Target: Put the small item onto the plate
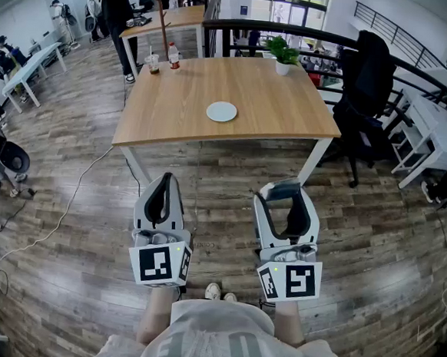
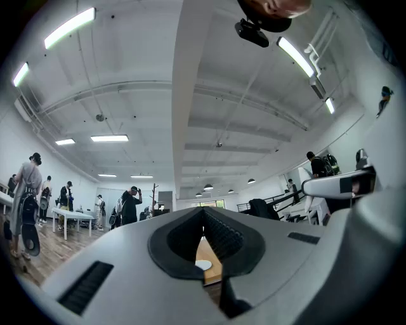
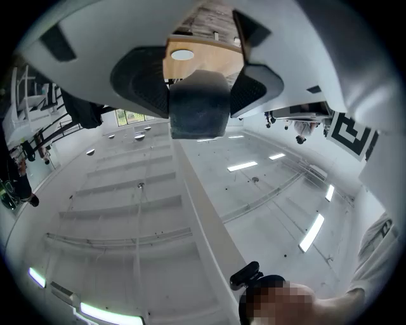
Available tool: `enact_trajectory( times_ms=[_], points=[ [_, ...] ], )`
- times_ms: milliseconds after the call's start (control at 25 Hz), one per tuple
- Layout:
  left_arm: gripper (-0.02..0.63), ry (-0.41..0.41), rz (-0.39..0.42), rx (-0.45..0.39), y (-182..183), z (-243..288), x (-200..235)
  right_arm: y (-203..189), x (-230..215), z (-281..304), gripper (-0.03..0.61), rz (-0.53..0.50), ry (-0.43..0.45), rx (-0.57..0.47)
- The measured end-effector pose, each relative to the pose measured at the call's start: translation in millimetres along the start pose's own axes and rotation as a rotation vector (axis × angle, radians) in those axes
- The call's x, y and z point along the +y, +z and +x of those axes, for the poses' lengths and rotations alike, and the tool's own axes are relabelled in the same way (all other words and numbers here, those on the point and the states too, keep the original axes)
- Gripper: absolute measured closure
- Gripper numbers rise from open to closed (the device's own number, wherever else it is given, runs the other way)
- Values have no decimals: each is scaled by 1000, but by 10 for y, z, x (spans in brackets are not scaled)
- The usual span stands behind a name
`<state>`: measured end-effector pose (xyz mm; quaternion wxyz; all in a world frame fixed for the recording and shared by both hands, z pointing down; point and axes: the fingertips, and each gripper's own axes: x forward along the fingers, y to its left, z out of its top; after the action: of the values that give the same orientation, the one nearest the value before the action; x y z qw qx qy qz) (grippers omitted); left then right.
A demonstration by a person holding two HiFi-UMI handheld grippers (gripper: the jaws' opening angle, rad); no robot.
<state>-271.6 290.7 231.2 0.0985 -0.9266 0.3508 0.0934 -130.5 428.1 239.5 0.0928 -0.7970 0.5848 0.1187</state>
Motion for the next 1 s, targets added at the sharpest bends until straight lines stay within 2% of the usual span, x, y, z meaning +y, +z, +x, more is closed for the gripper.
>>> enact_trajectory(
  times_ms=[400, 560, 680, 880, 1000],
  points=[
    [606, 5, -35, -1, -78, -24, 170, -30, 173, 34, 268, -33, 12, 8],
    [606, 13, -52, 5, -138, -61, 306, -62, 266, 66, 268, 33, 20, -9],
    [606, 29, -64, 1, -171, -52, 451, -121, 336, 157, 268, 46, 30, -8],
    [606, 34, -25, -8, -221, -37, 592, -248, 417, 270, 268, 40, 26, 15],
    [606, 13, -40, -7, -276, 100, 622, -279, 386, 374, 268, 28, 8, 22]
  ],
)
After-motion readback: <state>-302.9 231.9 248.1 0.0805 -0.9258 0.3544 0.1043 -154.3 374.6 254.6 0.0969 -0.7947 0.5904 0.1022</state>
